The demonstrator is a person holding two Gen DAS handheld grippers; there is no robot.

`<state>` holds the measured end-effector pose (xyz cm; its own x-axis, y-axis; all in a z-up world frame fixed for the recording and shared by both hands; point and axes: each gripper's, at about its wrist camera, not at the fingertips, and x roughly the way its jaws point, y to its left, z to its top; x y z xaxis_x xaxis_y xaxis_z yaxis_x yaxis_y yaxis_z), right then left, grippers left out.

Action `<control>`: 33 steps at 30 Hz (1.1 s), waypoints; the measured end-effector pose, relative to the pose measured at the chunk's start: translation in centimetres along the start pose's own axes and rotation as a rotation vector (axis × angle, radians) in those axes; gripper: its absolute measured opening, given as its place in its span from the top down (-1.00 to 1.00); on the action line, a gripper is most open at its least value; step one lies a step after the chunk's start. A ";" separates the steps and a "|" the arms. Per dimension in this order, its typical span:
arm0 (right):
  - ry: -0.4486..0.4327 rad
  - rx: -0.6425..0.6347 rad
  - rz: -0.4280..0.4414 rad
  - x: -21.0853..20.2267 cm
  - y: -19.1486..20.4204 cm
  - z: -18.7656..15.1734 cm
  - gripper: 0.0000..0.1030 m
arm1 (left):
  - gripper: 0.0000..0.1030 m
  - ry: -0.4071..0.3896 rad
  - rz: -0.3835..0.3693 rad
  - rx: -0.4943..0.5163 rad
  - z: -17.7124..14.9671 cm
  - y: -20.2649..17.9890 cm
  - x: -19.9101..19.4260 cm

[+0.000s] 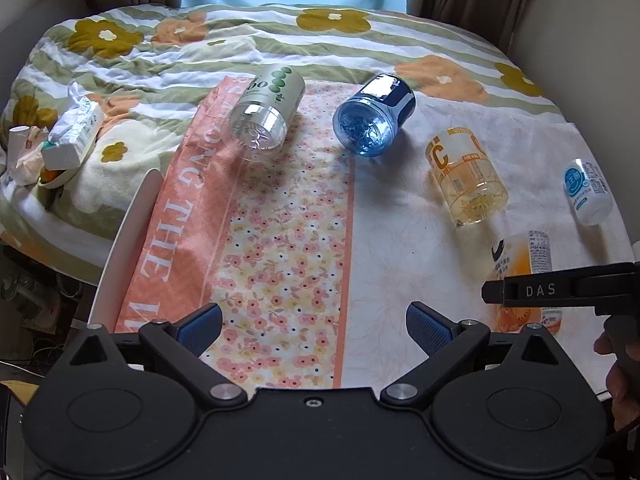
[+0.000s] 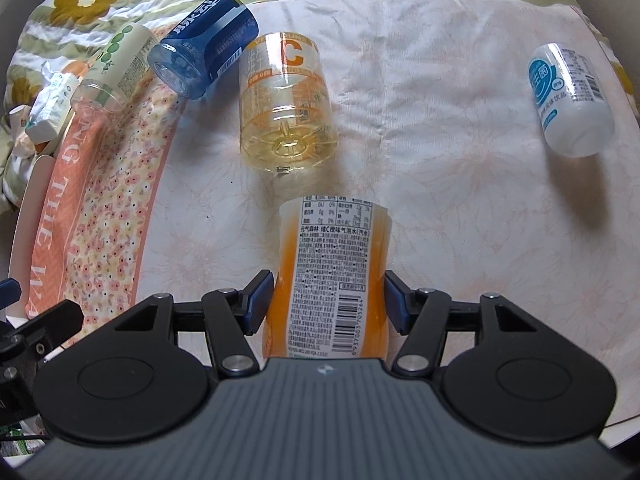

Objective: Flip cup upright
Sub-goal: 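Lift the orange-labelled cup with the right gripper and rotate it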

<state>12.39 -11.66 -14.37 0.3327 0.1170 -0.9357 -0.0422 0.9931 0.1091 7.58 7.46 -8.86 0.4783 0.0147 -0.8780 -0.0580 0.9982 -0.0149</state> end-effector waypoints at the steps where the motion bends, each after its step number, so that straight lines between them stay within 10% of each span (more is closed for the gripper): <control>1: -0.005 -0.001 -0.003 0.0 0.1 0.0 -0.49 | -0.95 0.002 -0.002 0.003 0.0 0.0 0.1; 6: -0.005 0.037 0.006 -0.1 -0.1 0.0 -0.89 | -0.95 0.007 -0.009 0.018 0.1 0.0 0.2; 33: -0.035 0.057 0.037 -2.0 -2.9 0.3 -0.91 | -0.95 -0.017 -0.014 0.049 0.6 -2.9 -1.0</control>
<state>12.08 -14.74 -12.71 0.3645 0.1528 -0.9186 -0.0014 0.9865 0.1636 7.78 4.53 -7.71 0.4940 0.0016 -0.8695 -0.0084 1.0000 -0.0030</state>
